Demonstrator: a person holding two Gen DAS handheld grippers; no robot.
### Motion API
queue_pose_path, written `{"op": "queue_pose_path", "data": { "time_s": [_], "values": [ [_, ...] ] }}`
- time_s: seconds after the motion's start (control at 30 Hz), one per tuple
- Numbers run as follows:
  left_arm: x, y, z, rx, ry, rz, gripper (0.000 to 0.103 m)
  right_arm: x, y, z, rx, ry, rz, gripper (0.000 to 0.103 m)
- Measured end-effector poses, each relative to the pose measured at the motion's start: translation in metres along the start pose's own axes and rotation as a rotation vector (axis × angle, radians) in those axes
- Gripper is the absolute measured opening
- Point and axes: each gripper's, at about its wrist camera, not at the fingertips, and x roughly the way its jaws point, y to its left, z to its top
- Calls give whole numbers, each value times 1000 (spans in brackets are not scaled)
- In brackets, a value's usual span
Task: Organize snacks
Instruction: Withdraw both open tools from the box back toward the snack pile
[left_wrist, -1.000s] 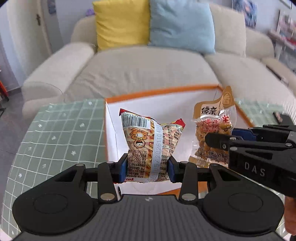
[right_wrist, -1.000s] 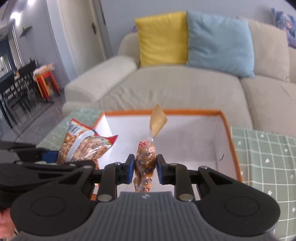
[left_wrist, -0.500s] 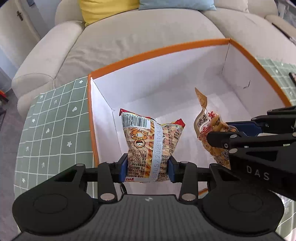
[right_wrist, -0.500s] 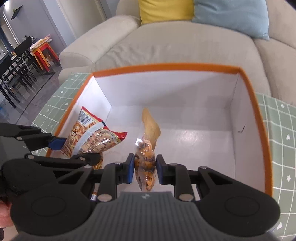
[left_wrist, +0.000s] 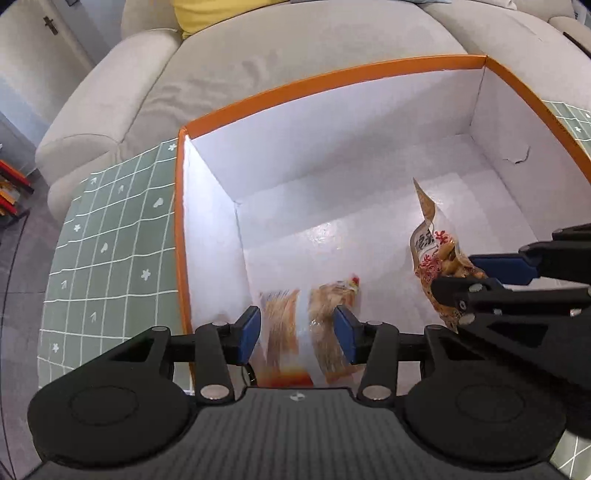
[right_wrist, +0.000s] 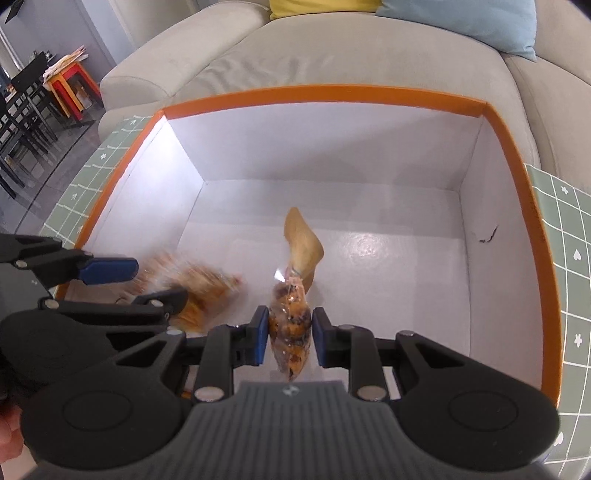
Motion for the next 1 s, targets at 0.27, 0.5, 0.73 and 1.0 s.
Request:
{"op": "queue_pose_path", "data": {
  "time_s": [0.27,0.5,0.73,1.0],
  "values": [
    [-14,3,-4,18,-56,21,68,4,5,2,7,-1,-45,32],
    [-34,-1,-10,59,-81,26,78,-10,2,2,25,-20,-105,53],
    [-54,4,-18,33,-105,16,79,-34,12,2,0,-77,-145,63],
    [-88,19,-49,-38,-152,-18,79,-80,12,-24,28,-171,-123,73]
  ]
}}
